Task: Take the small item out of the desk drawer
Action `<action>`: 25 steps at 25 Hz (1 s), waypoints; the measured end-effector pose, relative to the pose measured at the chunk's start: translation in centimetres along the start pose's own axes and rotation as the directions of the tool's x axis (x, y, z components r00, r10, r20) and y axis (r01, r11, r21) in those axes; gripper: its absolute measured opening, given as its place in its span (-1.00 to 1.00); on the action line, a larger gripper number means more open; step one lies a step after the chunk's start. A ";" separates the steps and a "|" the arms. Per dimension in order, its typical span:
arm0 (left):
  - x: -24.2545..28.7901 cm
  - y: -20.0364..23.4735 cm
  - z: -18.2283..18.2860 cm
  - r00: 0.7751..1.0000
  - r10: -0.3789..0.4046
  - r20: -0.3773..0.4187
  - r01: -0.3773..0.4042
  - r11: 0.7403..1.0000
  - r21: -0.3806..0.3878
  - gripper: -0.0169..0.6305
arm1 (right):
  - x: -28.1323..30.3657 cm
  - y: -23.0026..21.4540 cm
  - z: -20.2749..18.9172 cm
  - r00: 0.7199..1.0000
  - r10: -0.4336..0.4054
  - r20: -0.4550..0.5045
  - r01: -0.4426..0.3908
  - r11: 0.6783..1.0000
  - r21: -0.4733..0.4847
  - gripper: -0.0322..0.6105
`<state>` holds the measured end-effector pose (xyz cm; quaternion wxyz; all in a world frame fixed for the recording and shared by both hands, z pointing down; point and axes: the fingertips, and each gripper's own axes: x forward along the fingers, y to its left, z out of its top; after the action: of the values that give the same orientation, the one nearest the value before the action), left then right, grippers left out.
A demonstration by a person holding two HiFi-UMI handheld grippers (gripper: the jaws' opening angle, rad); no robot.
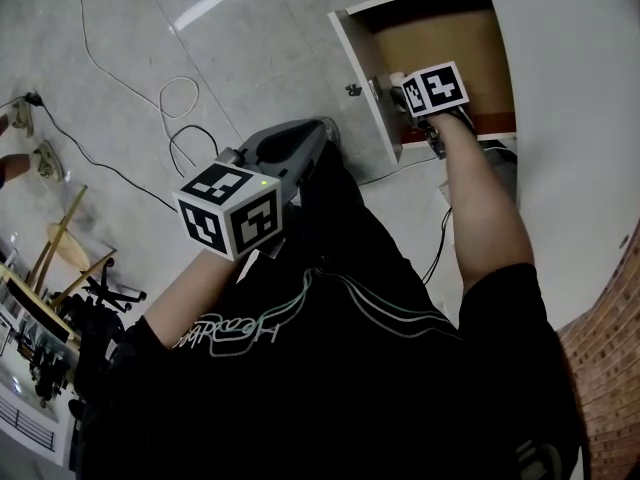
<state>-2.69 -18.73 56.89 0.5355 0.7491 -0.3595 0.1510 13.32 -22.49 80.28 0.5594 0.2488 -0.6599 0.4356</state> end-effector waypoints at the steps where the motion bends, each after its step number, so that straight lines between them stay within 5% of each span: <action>1: 0.1 0.0 -0.1 1.000 0.001 -0.001 -0.001 1.000 0.000 -0.88 | 0.2 0.0 -0.1 1.000 -0.006 -0.005 0.006 1.000 -0.008 -0.32; 5: 0.3 -0.3 -0.4 1.000 -0.003 -0.005 0.003 1.000 0.006 -0.88 | 0.8 0.1 -0.2 1.000 0.007 -0.003 -0.007 1.000 0.011 -0.49; 11: -0.2 0.0 -0.5 1.000 0.004 -0.010 -0.004 1.000 0.016 -0.88 | 0.7 0.3 0.0 0.999 0.042 0.009 -0.042 0.998 0.043 -0.48; 25: -1.6 -1.4 -1.6 1.000 -0.007 -0.015 0.008 0.999 0.054 -0.88 | -2.9 1.1 0.0 0.993 -0.059 0.098 0.059 0.998 0.005 -0.49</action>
<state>-2.58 -16.41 55.51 0.5184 0.7635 -0.3484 0.1641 13.10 -22.41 77.20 0.5387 0.2899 -0.6783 0.4070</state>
